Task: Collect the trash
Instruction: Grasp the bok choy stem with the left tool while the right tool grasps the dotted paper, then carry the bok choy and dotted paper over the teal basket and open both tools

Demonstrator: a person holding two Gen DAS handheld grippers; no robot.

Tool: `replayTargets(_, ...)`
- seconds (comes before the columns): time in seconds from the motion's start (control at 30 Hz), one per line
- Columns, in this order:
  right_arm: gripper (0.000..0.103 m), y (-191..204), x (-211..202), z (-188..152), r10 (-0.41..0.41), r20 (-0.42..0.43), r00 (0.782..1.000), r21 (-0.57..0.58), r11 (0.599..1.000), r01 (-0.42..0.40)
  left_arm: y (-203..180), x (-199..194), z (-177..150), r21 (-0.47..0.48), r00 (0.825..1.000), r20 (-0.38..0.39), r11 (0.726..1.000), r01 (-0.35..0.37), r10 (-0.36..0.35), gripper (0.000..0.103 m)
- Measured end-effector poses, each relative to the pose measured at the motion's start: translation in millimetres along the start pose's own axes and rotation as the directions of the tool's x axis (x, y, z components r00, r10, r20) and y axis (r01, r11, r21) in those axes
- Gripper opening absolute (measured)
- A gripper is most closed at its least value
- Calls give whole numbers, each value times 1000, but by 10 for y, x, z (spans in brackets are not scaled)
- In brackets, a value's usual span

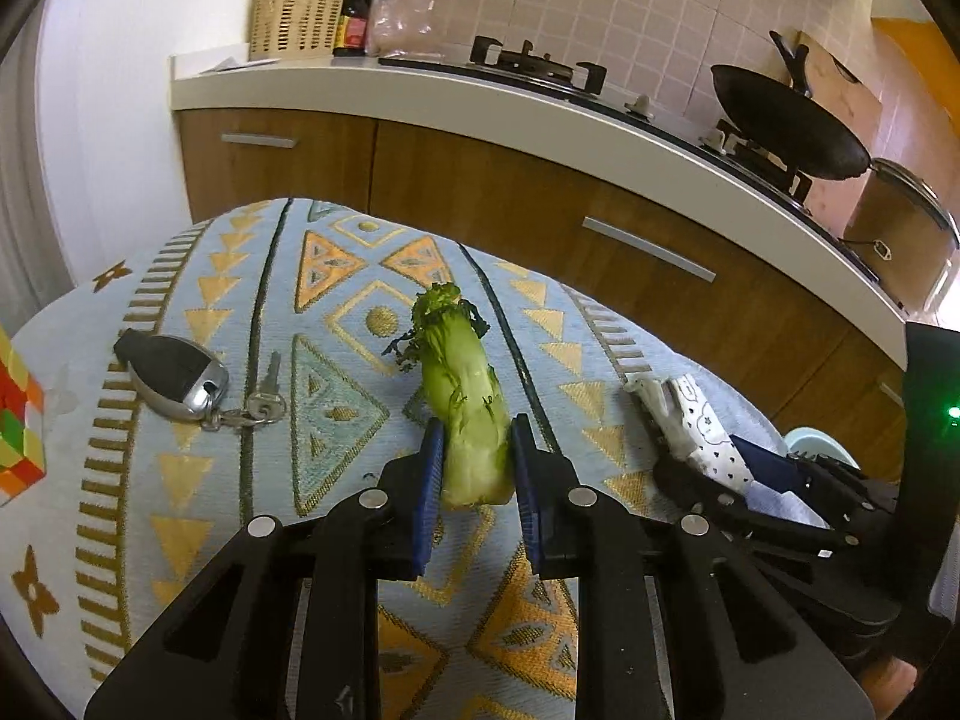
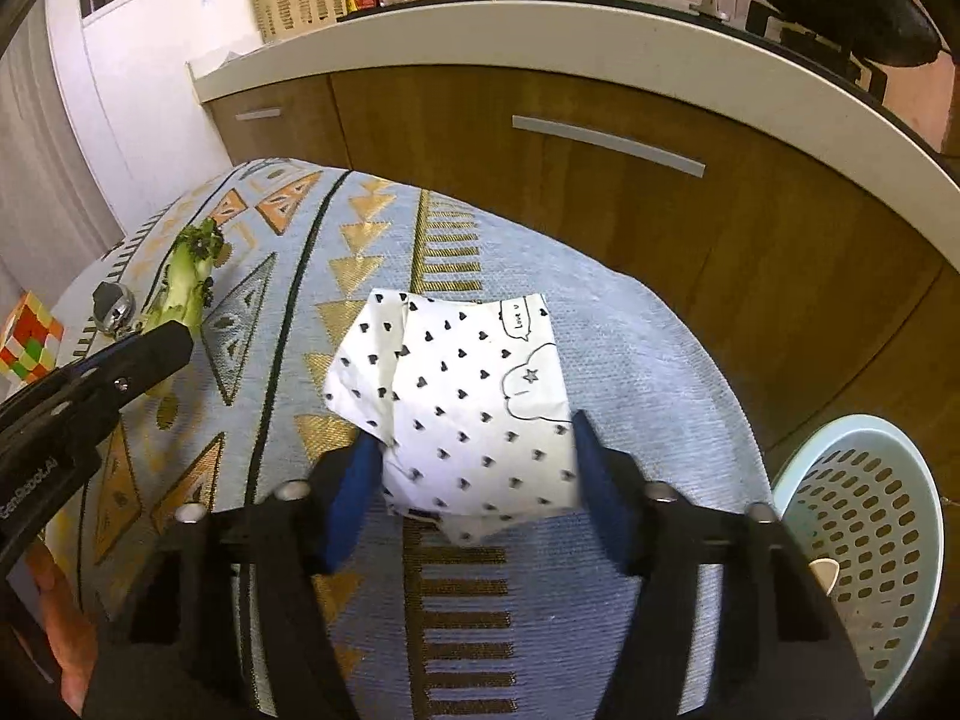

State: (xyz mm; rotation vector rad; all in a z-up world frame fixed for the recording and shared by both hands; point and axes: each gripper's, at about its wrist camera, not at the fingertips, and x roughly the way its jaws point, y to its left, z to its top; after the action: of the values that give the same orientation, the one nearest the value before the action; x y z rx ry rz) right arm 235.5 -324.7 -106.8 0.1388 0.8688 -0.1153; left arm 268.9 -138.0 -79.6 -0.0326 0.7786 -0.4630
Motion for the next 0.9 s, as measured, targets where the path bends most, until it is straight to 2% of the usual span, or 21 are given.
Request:
replayTargets(0.07, 34, -8, -29, -5, 8, 16, 1000, 1, 1000, -8, -18, -8, -1, 9, 1000, 7, 1000, -6, 6, 21)
replayTargets(0.17, 20, -8, -96, -25, 11, 53, 999, -1, 1000, -11, -55, -31, -18, 22, 1000, 15, 1000, -13, 13, 21)
replayTargets(0.23, 16, -15, -129, -36, 12, 67, 998, 1, 1000, -13, -73, -38, -21, 30, 1000, 20, 999, -14, 13, 21)
replayTargets(0.57, 13, -90, -220, -63, 38, 113, 993, 33, 999, -42, -61, -53, -22, 30, 1000, 29, 1000, -2, 1, 21)
replayTargets(0.77, 13, -156, -345, -91, 66, 164, 984, 48, 996, -74, -114, -66, -36, 49, 999, 39, 998, -30, 28, 21)
replayTargets(0.9, 13, -189, -446, -145, 61, 155, 986, 50, 996, -70, -122, -69, -27, 35, 1000, 17, 999, -26, 26, 21)
